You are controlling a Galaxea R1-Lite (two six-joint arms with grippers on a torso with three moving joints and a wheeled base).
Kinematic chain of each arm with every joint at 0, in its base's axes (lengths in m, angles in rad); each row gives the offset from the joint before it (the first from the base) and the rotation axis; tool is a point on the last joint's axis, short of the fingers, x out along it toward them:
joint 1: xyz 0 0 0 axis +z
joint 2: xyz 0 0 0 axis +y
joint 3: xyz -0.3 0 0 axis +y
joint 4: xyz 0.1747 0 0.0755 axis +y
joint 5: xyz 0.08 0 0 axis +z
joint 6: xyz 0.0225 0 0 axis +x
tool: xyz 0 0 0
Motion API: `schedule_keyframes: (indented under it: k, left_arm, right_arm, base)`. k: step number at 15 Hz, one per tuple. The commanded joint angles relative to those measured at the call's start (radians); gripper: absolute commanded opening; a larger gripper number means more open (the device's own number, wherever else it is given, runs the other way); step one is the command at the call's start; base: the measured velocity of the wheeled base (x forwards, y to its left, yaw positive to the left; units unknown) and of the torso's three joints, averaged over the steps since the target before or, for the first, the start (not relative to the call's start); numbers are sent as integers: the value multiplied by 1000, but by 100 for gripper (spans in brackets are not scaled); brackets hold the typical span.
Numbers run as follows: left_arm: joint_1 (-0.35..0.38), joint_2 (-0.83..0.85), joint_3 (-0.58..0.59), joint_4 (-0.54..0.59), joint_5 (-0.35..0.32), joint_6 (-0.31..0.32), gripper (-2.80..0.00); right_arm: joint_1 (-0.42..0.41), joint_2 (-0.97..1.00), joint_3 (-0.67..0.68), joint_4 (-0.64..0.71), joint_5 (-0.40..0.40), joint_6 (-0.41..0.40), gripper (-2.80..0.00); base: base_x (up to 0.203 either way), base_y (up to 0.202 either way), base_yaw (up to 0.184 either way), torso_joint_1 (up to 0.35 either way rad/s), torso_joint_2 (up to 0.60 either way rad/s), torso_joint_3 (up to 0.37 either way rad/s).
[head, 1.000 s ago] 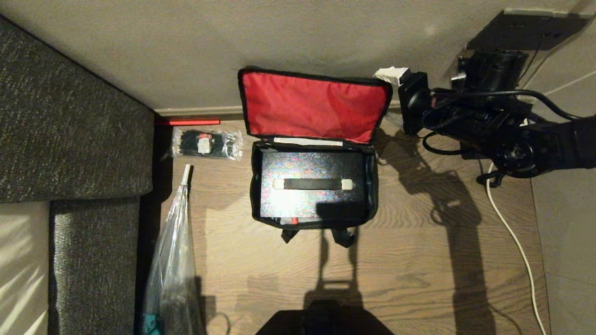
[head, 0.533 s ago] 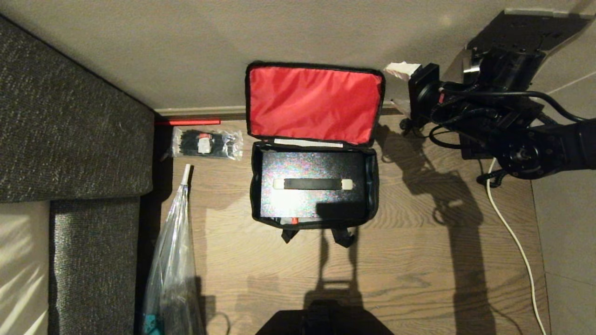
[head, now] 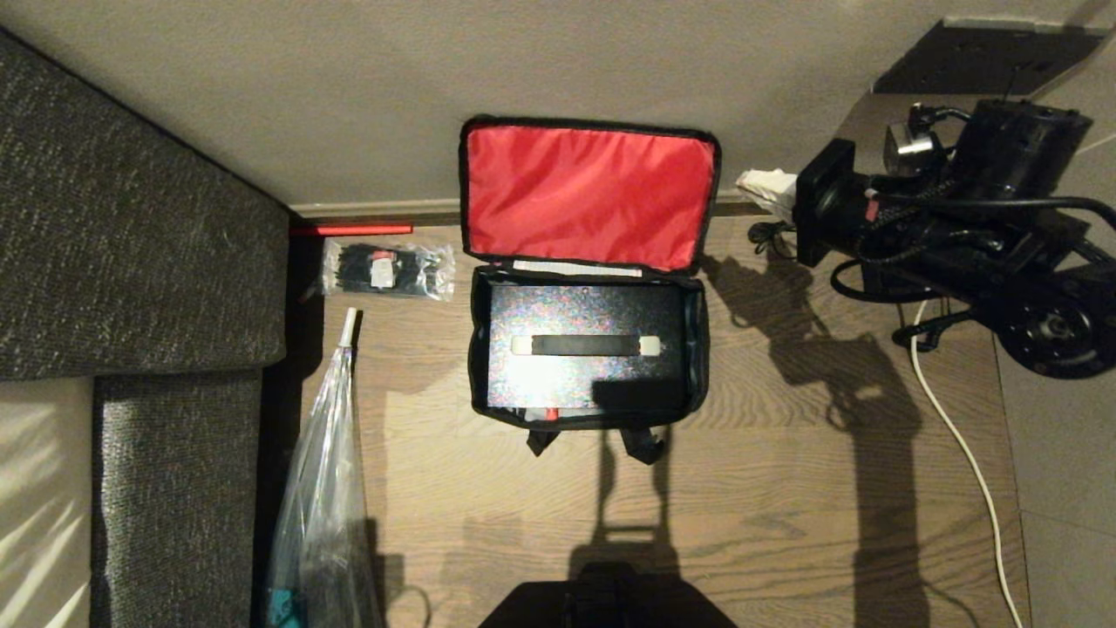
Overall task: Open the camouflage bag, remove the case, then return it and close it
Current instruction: Open the top of the storage box, then grip the handle
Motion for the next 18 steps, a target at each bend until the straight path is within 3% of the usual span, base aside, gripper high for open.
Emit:
schedule_keyframes:
  k: [1, 3, 4, 7, 11, 13, 15, 18]
  left_arm:
    - [0, -2, 3, 0, 0, 0, -280]
    - [0, -2, 3, 0, 0, 0, -280]
    - [0, -2, 3, 0, 0, 0, -280]
    - [0, -2, 3, 0, 0, 0, -280]
    - [0, -2, 3, 0, 0, 0, -280]
    - [0, -2, 3, 0, 0, 0, -280]
    - [0, -2, 3, 0, 0, 0, -280]
    - [1, -2, 3, 0, 0, 0, -280]
  right_arm:
    - [1, -231, 275, 5, 98, -42, -280]
    - [4, -413, 512, 13, 168, -148, -280]
    - [6, -492, 633, 15, 188, -242, -280]
    - [-10, -754, 819, 111, 148, -544, -280]
    - [-95, -1204, 897, 537, 43, -857, -280]
    - [-187, -1358, 944, 748, -72, -1054, -280]
    - [-235, -1427, 1032, 812, -126, -1132, -280]
    - [-295, -1510, 1045, 829, -144, -1144, -280]
  base:
    - [0, 0, 0, 0, 0, 0]
    - [0, 0, 0, 0, 0, 0]
    - [0, 0, 0, 0, 0, 0]
    - [0, 0, 0, 0, 0, 0]
    - [0, 0, 0, 0, 0, 0]
    - [0, 0, 0, 0, 0, 0]
    - [0, 0, 0, 0, 0, 0]
    - [0, 0, 0, 0, 0, 0]
